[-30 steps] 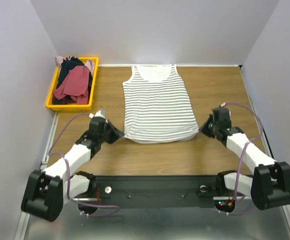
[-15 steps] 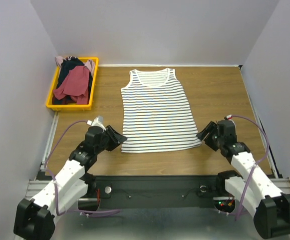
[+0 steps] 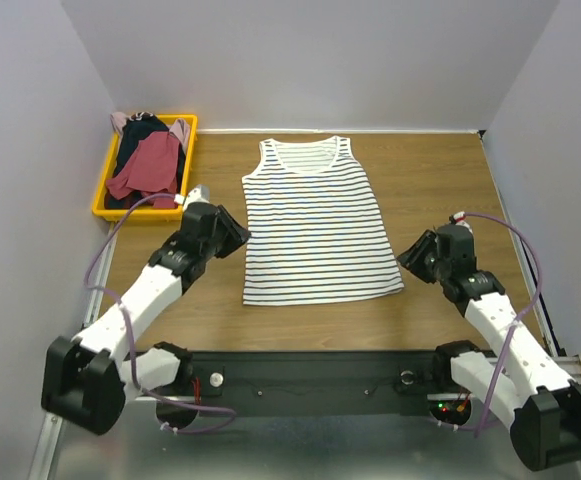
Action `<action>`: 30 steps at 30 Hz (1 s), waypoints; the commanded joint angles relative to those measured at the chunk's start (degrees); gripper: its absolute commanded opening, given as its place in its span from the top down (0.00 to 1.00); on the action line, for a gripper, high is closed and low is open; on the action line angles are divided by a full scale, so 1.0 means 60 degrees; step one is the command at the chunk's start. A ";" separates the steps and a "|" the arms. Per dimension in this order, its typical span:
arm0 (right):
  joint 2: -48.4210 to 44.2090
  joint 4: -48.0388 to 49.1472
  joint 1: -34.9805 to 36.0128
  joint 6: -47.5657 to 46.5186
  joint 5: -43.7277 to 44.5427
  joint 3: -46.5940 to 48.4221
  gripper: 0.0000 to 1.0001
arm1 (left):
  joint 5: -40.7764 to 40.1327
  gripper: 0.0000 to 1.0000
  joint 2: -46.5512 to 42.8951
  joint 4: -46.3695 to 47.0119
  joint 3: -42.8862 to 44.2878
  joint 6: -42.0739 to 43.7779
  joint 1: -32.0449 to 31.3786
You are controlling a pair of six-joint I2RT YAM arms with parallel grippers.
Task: Fold and stack the tank tops
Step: Flatten the tank top out
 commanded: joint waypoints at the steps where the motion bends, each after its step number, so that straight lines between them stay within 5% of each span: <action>1: 0.0399 0.0786 0.0285 -0.0003 -0.0092 0.0093 0.60 | -0.0281 0.57 0.1866 0.0896 0.1433 0.0747 0.0500; 15: 0.1850 0.2618 0.0388 0.1023 0.0215 -0.1870 0.64 | 0.0526 0.62 0.7656 0.1951 0.5373 0.1187 0.1234; 23: 0.2114 0.2648 0.0388 0.1141 0.0670 -0.1770 0.64 | 0.0029 0.63 0.9227 0.1352 0.6459 0.1408 0.1498; 30: 0.1485 0.1873 0.0388 0.0571 0.0699 -0.1053 0.63 | -0.0602 0.63 0.9155 0.1146 0.5890 0.1144 0.1601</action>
